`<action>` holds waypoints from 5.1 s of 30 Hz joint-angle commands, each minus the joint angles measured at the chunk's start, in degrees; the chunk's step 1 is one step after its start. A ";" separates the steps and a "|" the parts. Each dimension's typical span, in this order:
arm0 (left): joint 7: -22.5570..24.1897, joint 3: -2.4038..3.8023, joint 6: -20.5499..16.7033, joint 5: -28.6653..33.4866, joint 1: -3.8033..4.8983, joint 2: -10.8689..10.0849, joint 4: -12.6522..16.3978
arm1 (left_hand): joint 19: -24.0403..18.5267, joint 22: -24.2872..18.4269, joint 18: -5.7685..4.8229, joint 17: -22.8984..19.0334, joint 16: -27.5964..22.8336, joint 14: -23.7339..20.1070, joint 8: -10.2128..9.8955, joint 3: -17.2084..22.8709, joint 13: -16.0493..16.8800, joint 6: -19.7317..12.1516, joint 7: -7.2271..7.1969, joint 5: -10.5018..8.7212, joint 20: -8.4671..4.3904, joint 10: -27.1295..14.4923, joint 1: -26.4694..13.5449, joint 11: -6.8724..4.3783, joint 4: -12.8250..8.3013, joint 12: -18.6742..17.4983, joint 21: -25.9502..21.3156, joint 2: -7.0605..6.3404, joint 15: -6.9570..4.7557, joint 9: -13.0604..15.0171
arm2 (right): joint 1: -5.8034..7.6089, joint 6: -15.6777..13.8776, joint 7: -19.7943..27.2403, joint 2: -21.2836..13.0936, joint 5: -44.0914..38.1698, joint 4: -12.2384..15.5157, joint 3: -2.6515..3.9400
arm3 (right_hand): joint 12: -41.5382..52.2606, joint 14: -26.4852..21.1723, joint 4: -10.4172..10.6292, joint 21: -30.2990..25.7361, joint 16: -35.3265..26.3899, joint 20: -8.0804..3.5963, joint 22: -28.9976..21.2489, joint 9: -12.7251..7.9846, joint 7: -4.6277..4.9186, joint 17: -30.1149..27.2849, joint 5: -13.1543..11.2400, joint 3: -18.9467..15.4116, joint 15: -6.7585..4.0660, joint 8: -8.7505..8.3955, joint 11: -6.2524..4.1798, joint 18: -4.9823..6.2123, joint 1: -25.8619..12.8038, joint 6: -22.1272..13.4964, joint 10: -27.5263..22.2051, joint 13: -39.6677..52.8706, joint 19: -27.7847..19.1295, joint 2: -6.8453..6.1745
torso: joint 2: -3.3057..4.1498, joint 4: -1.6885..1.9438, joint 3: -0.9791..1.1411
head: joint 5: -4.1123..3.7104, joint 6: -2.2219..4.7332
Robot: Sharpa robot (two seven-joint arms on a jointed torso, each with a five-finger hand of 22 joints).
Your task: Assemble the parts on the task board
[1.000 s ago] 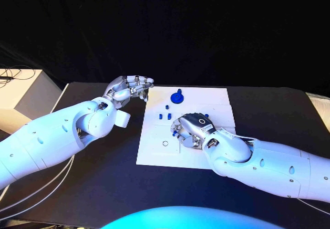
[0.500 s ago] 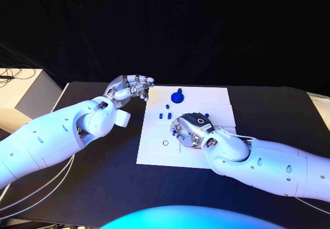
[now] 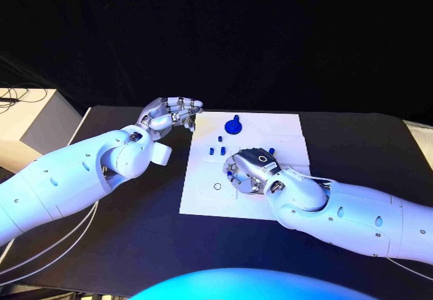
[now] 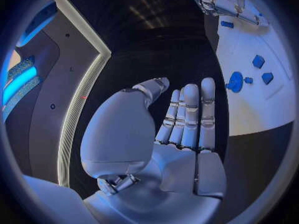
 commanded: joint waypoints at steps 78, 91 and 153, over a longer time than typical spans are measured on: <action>-0.20 0.05 1.91 -0.26 -0.38 0.17 -0.25 | 0.65 -0.09 0.83 -0.07 0.42 0.16 -0.35 -0.10 -0.22 -0.75 -0.05 0.14 0.15 -0.75 1.05 0.59 -0.49 -0.51 -0.16 0.11 0.24 -0.22 | 9.97 13.69 6.87 -10.59 11.35 -3.42 1.12 | 4.88 0.11 4.70 -8.59 -1.60 0.82 -6.61 -4.26 -0.29 -6.24 -0.92 -17.56 0.83 -7.05 0.37 1.36 6.73 -4.36 -8.54 0.07 -1.64 -0.23 | -0.08 -0.13 -0.02 | -2.92 2.47; -0.32 0.05 1.91 -0.27 -0.38 0.13 -0.23 | 0.69 -0.08 0.83 -0.09 0.43 0.16 -0.32 -0.12 -0.24 -0.76 -0.02 0.13 0.16 -0.88 1.08 0.63 -0.51 -0.55 -0.15 0.12 0.27 -0.24 | 9.42 14.58 6.62 -9.91 11.10 -3.99 0.99 | 4.66 0.57 6.45 -5.83 -0.25 0.45 -3.64 -4.11 -0.05 -4.88 -0.88 -11.47 0.48 -5.95 0.01 0.76 7.73 0.20 -3.73 0.05 -0.45 -0.61 | -0.02 -0.32 0.03 | -2.91 2.30; -1.39 0.05 1.74 -0.32 -0.38 0.27 -1.12 | 0.80 -0.06 0.81 -0.18 0.46 0.15 -0.55 -0.16 -0.31 -1.55 0.37 0.18 0.28 -1.50 1.22 0.91 -0.52 -0.60 -0.12 0.37 0.47 -0.48 | 8.44 4.41 7.96 -10.82 14.16 10.84 1.66 | 1.46 1.17 3.80 -0.69 2.17 -0.35 1.80 -1.47 -0.68 -2.27 1.61 -2.95 -0.30 -3.32 -0.90 -0.28 7.02 3.11 1.76 0.34 1.07 1.42 | -0.24 -0.34 -0.05 | -1.28 1.61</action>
